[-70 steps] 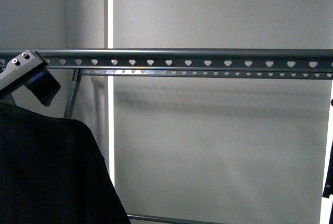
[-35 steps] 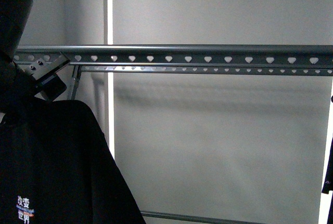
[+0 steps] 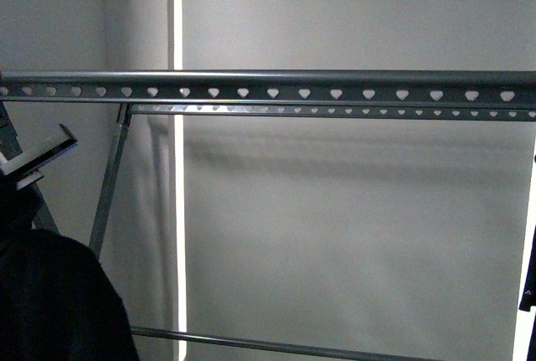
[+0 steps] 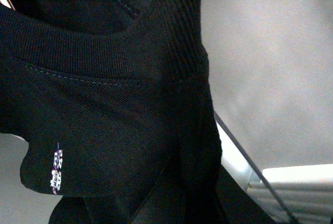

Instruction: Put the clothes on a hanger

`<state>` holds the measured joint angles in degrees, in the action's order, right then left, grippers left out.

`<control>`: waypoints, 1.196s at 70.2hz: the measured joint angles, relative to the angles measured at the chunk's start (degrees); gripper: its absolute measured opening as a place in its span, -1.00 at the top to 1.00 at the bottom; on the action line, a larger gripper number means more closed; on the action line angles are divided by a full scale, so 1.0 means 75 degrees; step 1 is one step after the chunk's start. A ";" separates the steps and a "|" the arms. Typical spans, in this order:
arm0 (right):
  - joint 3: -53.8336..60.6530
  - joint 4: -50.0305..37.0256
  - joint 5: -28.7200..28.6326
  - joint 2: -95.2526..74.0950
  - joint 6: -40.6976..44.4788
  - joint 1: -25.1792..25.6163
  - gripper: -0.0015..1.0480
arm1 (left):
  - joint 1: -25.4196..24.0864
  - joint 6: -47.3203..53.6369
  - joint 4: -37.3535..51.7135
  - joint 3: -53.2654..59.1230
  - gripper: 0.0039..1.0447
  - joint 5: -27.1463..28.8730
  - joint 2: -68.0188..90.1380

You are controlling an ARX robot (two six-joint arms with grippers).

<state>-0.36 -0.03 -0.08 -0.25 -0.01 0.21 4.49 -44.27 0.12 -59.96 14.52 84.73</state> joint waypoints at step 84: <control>0.0000 0.0000 -0.0003 0.0000 0.0000 0.0000 -0.86 | -0.1533 1.6807 0.1600 0.1256 0.92 -0.8784 -0.1781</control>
<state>-0.36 -0.03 -0.10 -0.25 -0.01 0.21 -7.01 81.78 12.12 -50.54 -51.35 71.37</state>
